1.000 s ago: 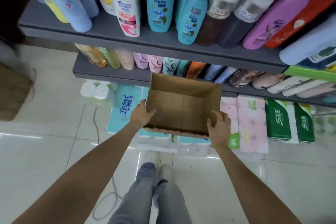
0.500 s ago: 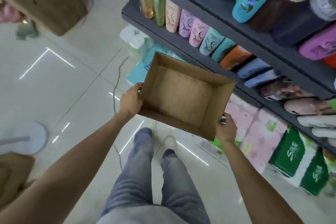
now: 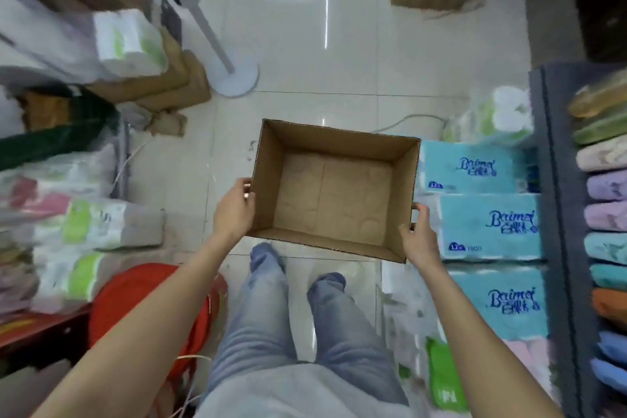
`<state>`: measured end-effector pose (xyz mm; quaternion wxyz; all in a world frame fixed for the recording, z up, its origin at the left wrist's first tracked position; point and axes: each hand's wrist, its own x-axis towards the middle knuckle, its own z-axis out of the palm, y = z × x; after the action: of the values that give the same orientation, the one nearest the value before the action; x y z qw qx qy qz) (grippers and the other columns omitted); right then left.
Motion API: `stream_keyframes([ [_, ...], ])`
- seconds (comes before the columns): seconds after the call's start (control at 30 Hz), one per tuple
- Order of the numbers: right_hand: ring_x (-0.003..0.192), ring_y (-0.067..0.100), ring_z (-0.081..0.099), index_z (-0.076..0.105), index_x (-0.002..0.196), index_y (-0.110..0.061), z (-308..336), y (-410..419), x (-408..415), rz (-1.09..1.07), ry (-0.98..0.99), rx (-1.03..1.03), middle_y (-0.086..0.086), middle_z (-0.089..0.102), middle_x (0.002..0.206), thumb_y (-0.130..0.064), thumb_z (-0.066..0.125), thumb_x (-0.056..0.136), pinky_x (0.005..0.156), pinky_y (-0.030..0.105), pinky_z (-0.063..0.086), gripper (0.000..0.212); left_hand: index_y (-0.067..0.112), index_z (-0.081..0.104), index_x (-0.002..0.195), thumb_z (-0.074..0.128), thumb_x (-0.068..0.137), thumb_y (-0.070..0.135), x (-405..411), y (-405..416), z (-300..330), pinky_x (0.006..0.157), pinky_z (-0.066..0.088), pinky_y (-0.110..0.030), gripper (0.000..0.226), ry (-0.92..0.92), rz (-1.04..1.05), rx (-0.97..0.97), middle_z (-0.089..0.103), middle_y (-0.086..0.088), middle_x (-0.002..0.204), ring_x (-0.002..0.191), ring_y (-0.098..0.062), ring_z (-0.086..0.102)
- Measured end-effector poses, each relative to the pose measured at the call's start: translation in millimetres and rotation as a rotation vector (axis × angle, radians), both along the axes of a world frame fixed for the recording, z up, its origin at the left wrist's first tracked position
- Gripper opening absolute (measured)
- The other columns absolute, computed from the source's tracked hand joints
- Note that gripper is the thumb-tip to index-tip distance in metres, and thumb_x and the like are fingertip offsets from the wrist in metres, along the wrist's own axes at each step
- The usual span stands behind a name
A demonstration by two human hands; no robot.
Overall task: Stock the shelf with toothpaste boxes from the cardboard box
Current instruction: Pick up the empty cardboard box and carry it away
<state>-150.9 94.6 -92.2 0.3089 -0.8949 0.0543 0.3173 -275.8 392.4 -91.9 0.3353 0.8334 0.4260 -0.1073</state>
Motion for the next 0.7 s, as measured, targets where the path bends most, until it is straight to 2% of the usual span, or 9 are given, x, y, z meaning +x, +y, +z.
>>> stream_keyframes([
  [0.07, 0.077, 0.035, 0.054, 0.036, 0.129, -0.015, -2.0, 48.9, 2.8, 0.102, -0.011, 0.009, 0.02, 0.057, 0.087, -0.004, 0.042, 0.092, 0.068, 0.038, 0.04, 0.039, 0.013, 0.048, 0.128, 0.053, 0.094, 0.024, -29.0, 33.2, -3.1, 0.089, 0.046, -0.034, 0.036, -0.022, 0.125, -0.027, 0.062, -0.005, 0.122, 0.103, -0.025, 0.062],
  [0.13, 0.077, 0.037, 0.056, 0.038, 0.128, -0.016, -4.3, 98.4, 3.0, 0.195, -0.035, 0.032, 0.018, 0.058, 0.085, -0.003, 0.042, 0.09, 0.069, 0.04, 0.044, 0.04, 0.012, 0.049, 0.127, 0.06, 0.09, 0.028, -57.2, 67.4, -9.0, 0.089, 0.05, -0.041, 0.042, -0.034, 0.249, -0.05, 0.063, -0.007, 0.118, 0.1, -0.026, 0.063],
  [0.23, 0.076, 0.034, 0.055, 0.036, 0.128, -0.021, -7.0, 173.4, 2.6, 0.313, -0.044, 0.052, 0.01, 0.057, 0.086, -0.006, 0.041, 0.091, 0.068, 0.039, 0.042, 0.04, 0.007, 0.054, 0.12, 0.056, 0.092, 0.026, -94.9, 117.5, -21.8, 0.082, 0.05, -0.039, 0.034, 0.029, 0.338, -0.029, 0.066, -0.011, 0.108, 0.098, -0.03, 0.063],
  [0.33, 0.086, 0.026, 0.055, 0.037, 0.132, -0.021, -4.1, 250.2, 1.5, 0.41, -0.036, 0.079, 0.009, 0.059, 0.101, -0.01, 0.041, 0.095, 0.073, 0.034, 0.043, 0.04, 0.002, 0.055, 0.111, 0.047, 0.096, 0.018, -125.9, 161.6, -32.8, 0.071, 0.04, -0.034, 0.023, 0.106, 0.362, -0.003, 0.065, -0.018, 0.101, 0.096, -0.036, 0.06],
  [0.43, 0.104, 0.027, 0.057, 0.032, 0.138, -0.02, -9.8, 328.7, 4.2, 0.48, -0.022, 0.078, 0.011, 0.056, 0.124, -0.016, 0.05, 0.095, 0.087, 0.039, 0.049, 0.046, 0.007, 0.054, 0.118, 0.046, 0.096, 0.016, -150.1, 204.0, -47.9, 0.078, 0.045, -0.037, 0.025, 0.084, 0.485, -0.021, 0.066, -0.016, 0.105, 0.097, -0.036, 0.061],
  [0.5, 0.107, 0.032, 0.057, 0.031, 0.138, -0.018, -22.5, 376.9, 7.4, 0.523, -0.014, 0.026, 0.013, 0.054, 0.129, -0.021, 0.056, 0.093, 0.09, 0.04, 0.047, 0.052, 0.008, 0.056, 0.12, 0.047, 0.095, 0.018, -158.1, 229.4, -61.6, 0.081, 0.049, -0.039, 0.028, 0.081, 0.576, -0.021, 0.067, -0.016, 0.105, 0.096, -0.035, 0.062],
  [0.57, 0.099, 0.034, 0.059, 0.032, 0.136, -0.016, -40.2, 423.0, 6.9, 0.458, 0.007, -0.002, 0.014, 0.055, 0.126, -0.022, 0.06, 0.089, 0.091, 0.044, 0.049, 0.055, 0.005, 0.058, 0.116, 0.048, 0.095, 0.021, -158.8, 253.8, -75.8, 0.08, 0.049, -0.04, 0.028, 0.116, 0.68, -0.035, 0.067, -0.019, 0.101, 0.095, -0.037, 0.062],
  [0.63, 0.094, 0.029, 0.058, 0.033, 0.135, -0.014, -60.4, 466.9, 3.7, 0.264, 0.084, 0.068, 0.011, 0.053, 0.12, -0.018, 0.063, 0.087, 0.09, 0.046, 0.052, 0.058, 0.002, 0.06, 0.111, 0.048, 0.095, 0.022, -156.7, 278.0, -92.6, 0.081, 0.049, -0.042, 0.028, 0.121, 0.776, -0.071, 0.067, -0.021, 0.099, 0.095, -0.038, 0.062],
  [0.7, 0.096, 0.026, 0.055, 0.035, 0.133, -0.015, -81.4, 510.1, 4.3, 0.082, 0.132, 0.136, 0.008, 0.048, 0.113, -0.011, 0.063, 0.085, 0.088, 0.043, 0.054, 0.056, 0.001, 0.06, 0.109, 0.047, 0.096, 0.022, -150.9, 304.6, -107.9, 0.083, 0.048, -0.041, 0.028, 0.114, 0.829, -0.096, 0.068, -0.021, 0.1, 0.097, -0.037, 0.062],
])
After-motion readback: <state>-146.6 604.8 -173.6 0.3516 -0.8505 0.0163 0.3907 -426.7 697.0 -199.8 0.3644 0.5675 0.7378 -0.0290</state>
